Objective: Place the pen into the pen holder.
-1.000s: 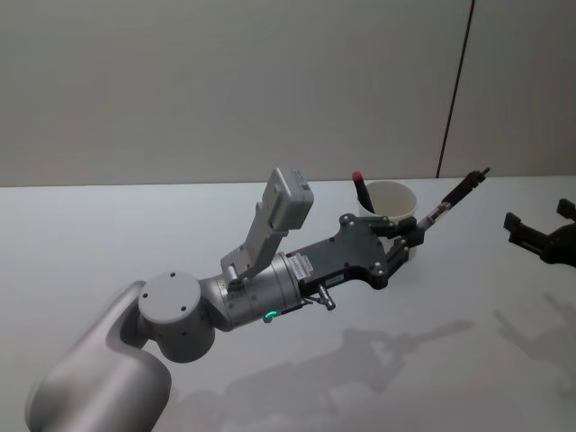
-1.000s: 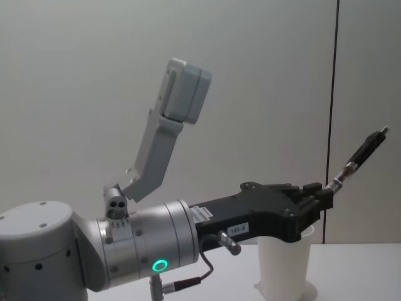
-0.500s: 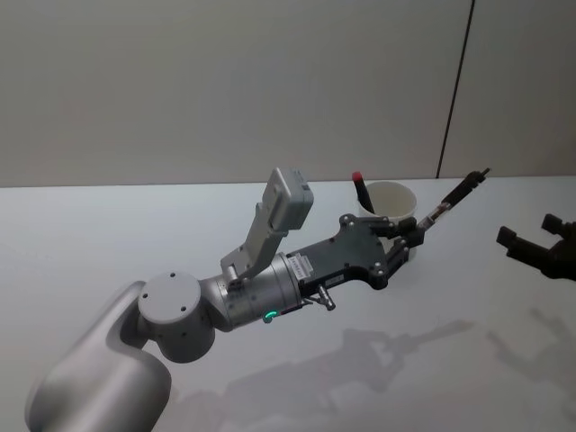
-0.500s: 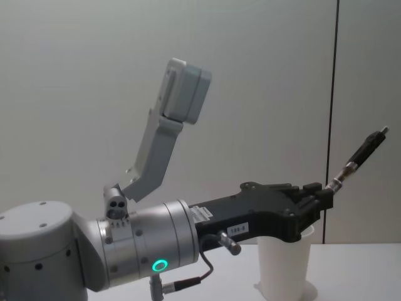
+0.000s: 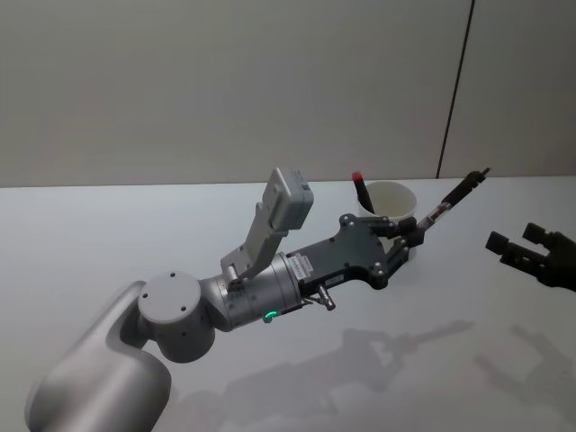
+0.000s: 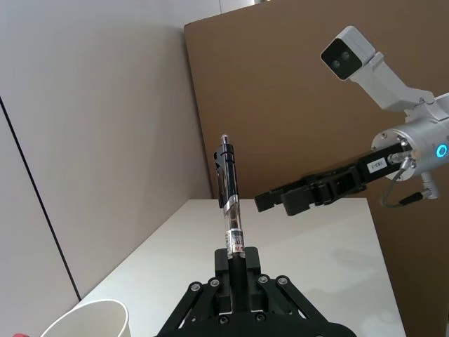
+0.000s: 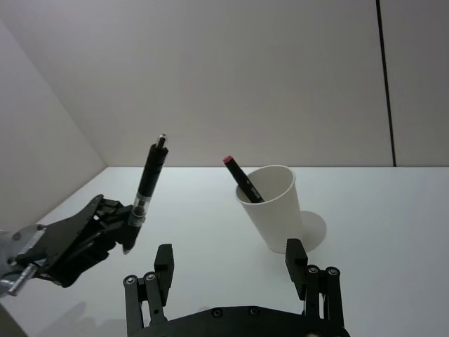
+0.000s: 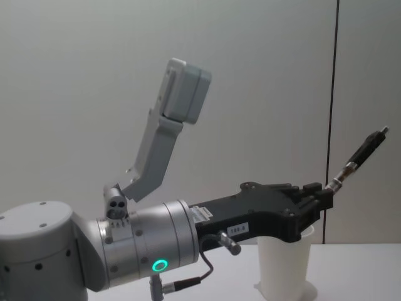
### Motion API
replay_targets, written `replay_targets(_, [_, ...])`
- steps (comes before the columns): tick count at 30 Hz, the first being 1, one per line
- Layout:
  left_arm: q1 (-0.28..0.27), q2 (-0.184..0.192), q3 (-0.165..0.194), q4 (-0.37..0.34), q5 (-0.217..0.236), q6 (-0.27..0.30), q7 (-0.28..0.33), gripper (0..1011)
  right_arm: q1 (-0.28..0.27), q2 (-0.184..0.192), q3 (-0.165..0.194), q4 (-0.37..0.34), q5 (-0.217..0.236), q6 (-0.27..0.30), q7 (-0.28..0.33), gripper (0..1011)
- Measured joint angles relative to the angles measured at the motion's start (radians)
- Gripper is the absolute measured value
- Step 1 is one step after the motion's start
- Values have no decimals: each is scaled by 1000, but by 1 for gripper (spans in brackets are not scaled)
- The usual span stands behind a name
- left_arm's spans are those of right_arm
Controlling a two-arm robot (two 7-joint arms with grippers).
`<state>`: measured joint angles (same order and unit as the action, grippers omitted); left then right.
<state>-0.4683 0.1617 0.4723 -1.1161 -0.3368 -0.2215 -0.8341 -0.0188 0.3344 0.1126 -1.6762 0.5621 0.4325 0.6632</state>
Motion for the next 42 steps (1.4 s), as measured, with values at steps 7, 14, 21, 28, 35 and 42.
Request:
replay_targets(7, [0, 0, 0, 0, 0, 0, 0, 137, -6, 1, -1, -21, 57, 38, -1, 1002])
replay_targets(14, [0, 0, 0, 0, 0, 0, 0, 137, -5, -5, -9, -38, 106, 72, -28, 1002])
replay_targets(21, [0, 0, 0, 0, 0, 0, 0, 137, 0, -10, -19, -51, 142, 96, -55, 1002])
replay_targets(28, [0, 0, 0, 0, 0, 0, 0, 137, 4, -15, -31, -66, 174, 110, -81, 1001])
replay_targets(35, [0, 0, 0, 0, 0, 0, 0, 137, 10, -23, -45, -84, 202, 115, -111, 1001])
replay_targets(42, [0, 0, 0, 0, 0, 0, 0, 137, 15, -32, -58, -99, 220, 114, -149, 1002])
